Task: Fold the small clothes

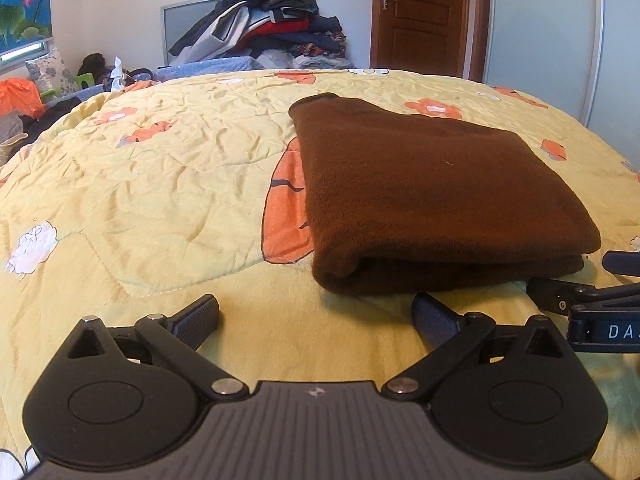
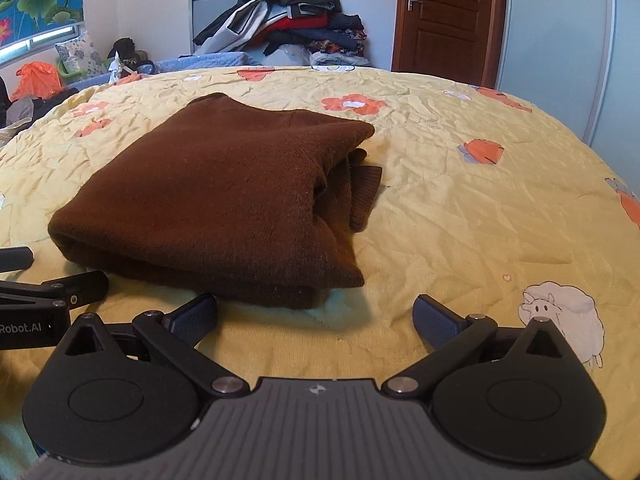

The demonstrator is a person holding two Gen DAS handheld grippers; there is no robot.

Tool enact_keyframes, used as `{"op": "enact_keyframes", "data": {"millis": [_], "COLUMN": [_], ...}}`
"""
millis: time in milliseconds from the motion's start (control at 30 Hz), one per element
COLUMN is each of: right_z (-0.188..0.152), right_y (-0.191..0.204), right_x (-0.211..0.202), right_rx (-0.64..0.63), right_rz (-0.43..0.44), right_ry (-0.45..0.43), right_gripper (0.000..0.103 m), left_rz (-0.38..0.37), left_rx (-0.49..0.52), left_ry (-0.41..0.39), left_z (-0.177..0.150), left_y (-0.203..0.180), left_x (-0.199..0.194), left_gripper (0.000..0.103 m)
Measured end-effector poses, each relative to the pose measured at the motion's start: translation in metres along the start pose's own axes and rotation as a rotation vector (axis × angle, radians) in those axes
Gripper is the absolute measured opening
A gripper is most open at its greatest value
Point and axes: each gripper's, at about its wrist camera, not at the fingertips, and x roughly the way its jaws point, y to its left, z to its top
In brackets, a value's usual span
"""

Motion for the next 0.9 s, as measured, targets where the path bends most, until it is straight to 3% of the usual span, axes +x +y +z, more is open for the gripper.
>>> {"op": "enact_keyframes", "data": {"millis": [900], "right_z": [-0.0015], "right_y": [0.0015], "right_x": [-0.0007], "right_rx": [-0.003], "right_rz": [-0.002], "right_ry": [-0.001], "right_gripper": [0.103], "left_rz": [-0.003], "left_rx": [-0.001], "left_ry": [-0.002], "left_z": [0.0007], "left_y": [-0.0001], "left_x": [0.0009], "left_gripper": [0.103]}}
